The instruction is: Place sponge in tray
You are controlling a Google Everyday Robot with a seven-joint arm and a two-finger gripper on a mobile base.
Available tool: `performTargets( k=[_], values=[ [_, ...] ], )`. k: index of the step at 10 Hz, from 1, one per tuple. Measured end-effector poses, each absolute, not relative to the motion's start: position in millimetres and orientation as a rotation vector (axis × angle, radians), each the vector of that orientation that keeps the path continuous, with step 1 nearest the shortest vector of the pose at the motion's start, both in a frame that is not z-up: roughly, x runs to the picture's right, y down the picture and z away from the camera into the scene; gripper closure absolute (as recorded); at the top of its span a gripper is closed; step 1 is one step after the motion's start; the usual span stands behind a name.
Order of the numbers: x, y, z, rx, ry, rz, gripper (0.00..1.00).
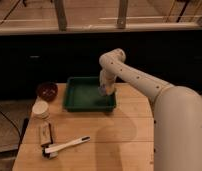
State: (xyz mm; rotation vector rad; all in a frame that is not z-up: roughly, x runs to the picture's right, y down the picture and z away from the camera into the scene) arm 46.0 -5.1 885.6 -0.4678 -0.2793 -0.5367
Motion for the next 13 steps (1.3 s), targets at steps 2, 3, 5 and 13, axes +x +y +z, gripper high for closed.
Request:
performTargets(
  k=[2, 3, 5, 13],
  values=[
    [46.8, -5.4, 886.9, -0.464, -0.285, -0.538, 1.0],
    [47.4, -5.9, 886.8, -0.461, -0.286, -0.537, 1.0],
    [47.2, -6.2, 887.4, -0.457, -0.29, -0.54, 1.0],
    [47.9, -6.8, 888.1, -0.445, -0.311, -0.553, 1.0]
  ],
)
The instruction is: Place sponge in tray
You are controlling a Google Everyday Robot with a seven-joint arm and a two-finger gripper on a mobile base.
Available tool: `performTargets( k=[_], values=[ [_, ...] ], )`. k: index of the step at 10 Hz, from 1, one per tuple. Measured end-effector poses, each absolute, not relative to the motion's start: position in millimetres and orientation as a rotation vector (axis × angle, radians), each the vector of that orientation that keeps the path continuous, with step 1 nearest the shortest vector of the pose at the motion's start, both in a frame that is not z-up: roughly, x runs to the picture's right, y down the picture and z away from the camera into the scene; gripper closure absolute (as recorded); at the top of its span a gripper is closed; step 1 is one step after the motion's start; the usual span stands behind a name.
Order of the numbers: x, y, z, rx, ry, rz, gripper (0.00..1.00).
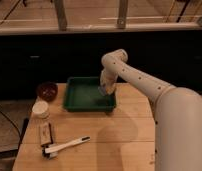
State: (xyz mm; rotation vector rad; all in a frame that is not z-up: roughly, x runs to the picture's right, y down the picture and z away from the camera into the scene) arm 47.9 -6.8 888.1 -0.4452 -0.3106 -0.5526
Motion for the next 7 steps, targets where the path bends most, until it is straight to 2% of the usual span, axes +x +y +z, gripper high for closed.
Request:
performTargets(
  k=[7],
  values=[
    [49.4, -7.4, 886.8, -0.433, -0.329, -0.564, 1.0]
  ],
)
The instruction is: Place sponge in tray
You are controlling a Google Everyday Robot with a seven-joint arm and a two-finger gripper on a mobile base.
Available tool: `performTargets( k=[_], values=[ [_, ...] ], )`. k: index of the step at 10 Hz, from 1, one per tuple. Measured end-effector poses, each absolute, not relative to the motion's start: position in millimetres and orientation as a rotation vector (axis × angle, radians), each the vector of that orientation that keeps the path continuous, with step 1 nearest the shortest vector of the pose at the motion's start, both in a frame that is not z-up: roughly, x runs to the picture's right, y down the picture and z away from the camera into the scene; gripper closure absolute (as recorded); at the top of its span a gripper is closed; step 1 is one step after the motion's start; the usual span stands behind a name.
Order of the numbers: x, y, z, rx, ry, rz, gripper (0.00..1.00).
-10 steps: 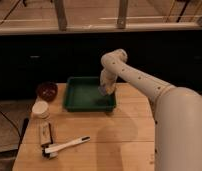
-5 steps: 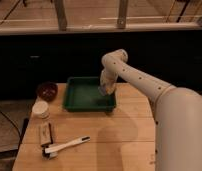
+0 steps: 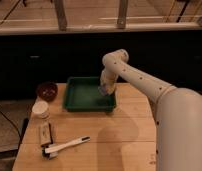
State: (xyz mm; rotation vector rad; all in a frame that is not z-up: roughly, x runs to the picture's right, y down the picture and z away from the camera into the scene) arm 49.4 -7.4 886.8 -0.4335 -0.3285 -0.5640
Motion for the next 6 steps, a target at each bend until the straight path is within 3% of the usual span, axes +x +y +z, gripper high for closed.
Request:
performTargets(
  k=[6],
  values=[
    [50.2, -8.0, 885.3, -0.422, -0.347, -0.574, 1.0]
  ],
)
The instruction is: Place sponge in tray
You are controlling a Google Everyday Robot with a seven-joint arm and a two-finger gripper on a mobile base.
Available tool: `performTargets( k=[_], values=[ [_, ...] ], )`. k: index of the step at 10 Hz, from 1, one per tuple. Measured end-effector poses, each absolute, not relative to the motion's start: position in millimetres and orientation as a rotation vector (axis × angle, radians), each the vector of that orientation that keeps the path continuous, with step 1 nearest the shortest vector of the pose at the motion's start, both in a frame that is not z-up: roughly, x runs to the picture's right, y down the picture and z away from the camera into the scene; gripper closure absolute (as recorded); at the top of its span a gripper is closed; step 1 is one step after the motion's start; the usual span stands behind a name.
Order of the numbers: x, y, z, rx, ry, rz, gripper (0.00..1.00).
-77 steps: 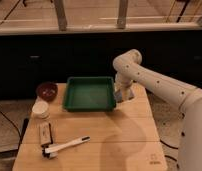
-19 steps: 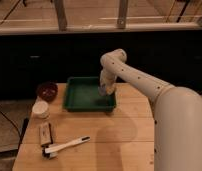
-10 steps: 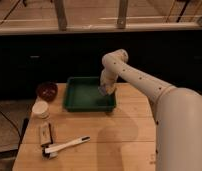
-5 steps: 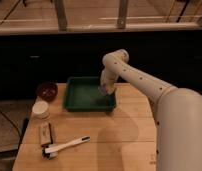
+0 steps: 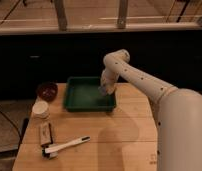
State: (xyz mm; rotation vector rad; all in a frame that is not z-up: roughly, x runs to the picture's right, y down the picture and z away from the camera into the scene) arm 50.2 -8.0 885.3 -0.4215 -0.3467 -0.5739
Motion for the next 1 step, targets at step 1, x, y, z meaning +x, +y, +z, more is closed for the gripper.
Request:
performTargets(
  k=[1],
  values=[
    [50.4, -7.9, 885.1, -0.421, -0.348, -0.575, 1.0]
  ],
)
